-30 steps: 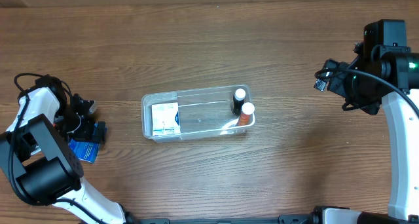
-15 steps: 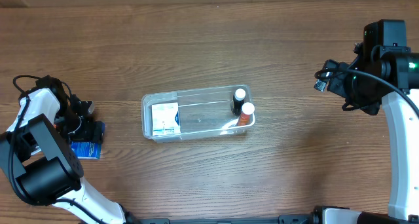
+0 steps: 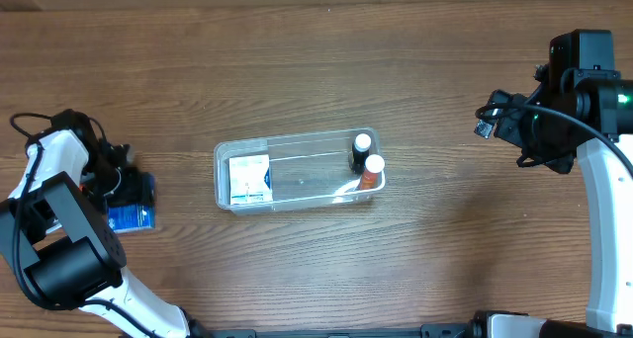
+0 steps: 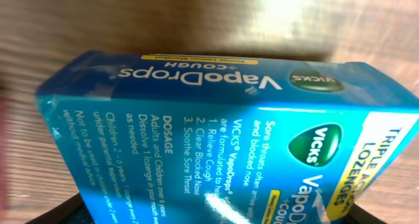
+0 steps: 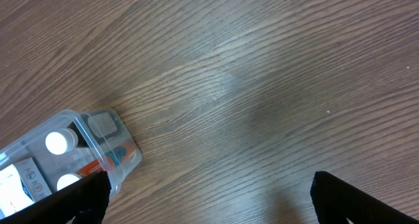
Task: Pack container
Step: 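Grasp the blue Vicks VapoDrops box with the left gripper and lift, then carry the blue box with the left gripper and lower it into the container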
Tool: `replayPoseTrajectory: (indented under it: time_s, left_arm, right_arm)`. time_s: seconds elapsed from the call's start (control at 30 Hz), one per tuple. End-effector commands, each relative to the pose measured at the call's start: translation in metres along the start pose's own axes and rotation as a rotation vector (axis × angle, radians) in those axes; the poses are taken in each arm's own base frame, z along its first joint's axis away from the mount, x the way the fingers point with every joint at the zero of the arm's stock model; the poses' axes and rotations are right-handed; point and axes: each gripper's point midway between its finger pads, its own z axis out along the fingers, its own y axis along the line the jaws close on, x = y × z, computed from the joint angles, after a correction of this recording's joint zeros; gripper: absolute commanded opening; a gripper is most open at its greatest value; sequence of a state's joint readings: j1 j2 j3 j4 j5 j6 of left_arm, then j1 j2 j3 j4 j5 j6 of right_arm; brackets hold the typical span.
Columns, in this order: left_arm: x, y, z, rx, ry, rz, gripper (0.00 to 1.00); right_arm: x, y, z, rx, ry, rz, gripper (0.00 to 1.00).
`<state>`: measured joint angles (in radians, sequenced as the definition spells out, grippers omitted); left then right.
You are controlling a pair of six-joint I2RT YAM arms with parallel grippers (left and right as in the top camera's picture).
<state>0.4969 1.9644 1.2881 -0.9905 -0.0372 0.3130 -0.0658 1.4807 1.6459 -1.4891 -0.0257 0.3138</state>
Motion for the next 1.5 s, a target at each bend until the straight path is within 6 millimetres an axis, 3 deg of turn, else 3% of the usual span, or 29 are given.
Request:
replayPoseTrajectory:
  time_s: [0.0,0.23,0.4,0.5,0.67,0.93,1.07,1.17,1.47]
  left_arm:
    - [-0.032,0.005,-0.033,-0.003,-0.092,-0.105,0.47]
    - [-0.055,0.01,-0.086,0.006,-0.171,-0.216,0.27]
    - [-0.062,0.004,-0.126,0.034,-0.206,-0.305,0.04]
    - [-0.063,-0.01,-0.149,0.04,-0.235,-0.309,0.04]
    - [-0.056,-0.055,-0.194,0.048,-0.33,-0.252,0.04]
    - [-0.002,-0.159,-0.245,0.093,-0.39,-0.119,0.04]
    - [0.019,-0.223,-0.254,0.188,-0.389,-0.021,0.04]
    - [0.03,-0.261,-0.248,0.225,-0.36,0.032,0.04]
    - [0.032,-0.32,-0.191,0.146,-0.233,-0.042,0.04]
  right_arm:
    - [-0.002,-0.002,0.0,0.005,-0.005,-0.001,1.0]
    - [-0.002,-0.001,0.0,0.005,-0.006,-0.001,1.0]
    - [-0.003,-0.001,0.0,0.004,-0.008,-0.001,1.0]
    - [-0.002,-0.001,0.0,0.004,-0.008,-0.001,1.0]
    - [-0.002,-0.001,0.0,0.004,-0.007,-0.001,1.0]
    - [-0.002,-0.001,0.0,0.004,-0.007,-0.001,1.0]
    - [-0.002,-0.002,0.0,0.006,-0.004,-0.001,1.0]
    - [-0.002,-0.002,0.0,0.006,-0.004,-0.001,1.0]
    - [-0.001,-0.002,0.0,0.006,0.0,0.0,1.0]
